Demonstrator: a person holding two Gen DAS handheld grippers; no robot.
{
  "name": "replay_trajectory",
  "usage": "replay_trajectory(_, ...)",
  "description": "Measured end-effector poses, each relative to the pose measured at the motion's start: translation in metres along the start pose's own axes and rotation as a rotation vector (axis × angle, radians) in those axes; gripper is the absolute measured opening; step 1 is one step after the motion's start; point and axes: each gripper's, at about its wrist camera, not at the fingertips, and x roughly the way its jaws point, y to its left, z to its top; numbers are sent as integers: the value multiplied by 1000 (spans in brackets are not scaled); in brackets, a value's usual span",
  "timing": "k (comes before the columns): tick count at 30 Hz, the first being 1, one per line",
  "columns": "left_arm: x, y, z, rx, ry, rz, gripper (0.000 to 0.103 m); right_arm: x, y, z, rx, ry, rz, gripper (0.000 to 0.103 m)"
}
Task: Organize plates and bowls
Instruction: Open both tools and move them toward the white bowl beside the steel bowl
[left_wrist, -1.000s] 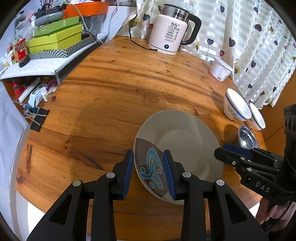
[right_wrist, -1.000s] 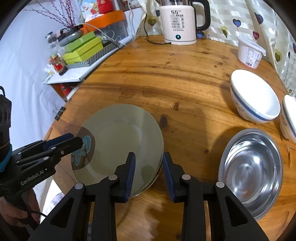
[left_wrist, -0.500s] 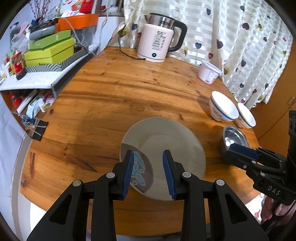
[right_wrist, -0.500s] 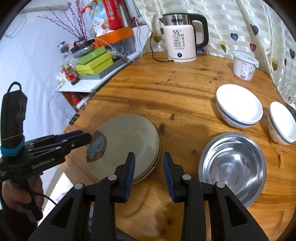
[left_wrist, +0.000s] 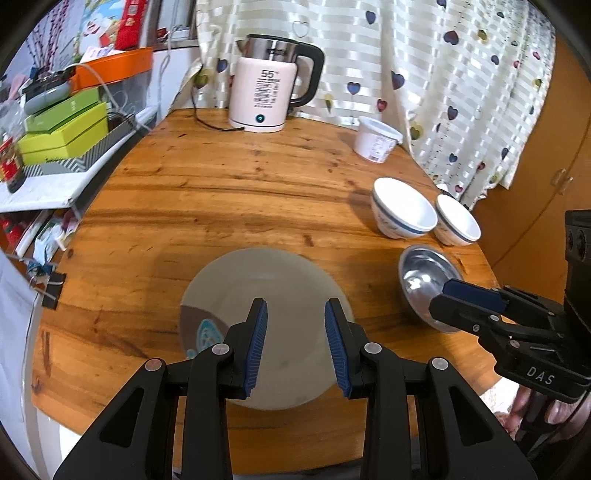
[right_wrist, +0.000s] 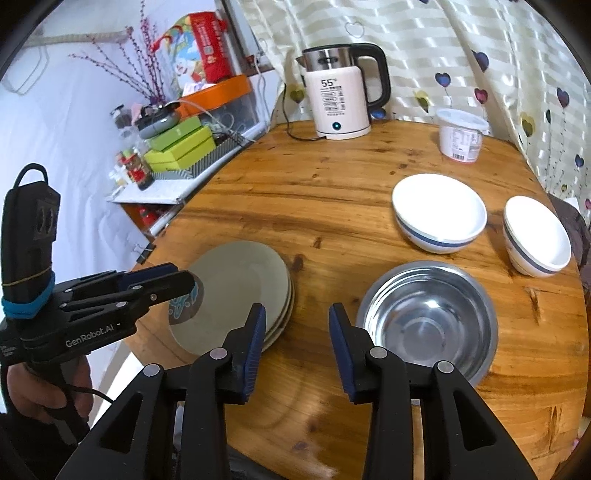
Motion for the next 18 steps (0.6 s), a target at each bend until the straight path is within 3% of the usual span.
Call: replay_trajectory(18,31,-41,39,66,26,-65,34,-21,-72,13,173,-45,-109,35)
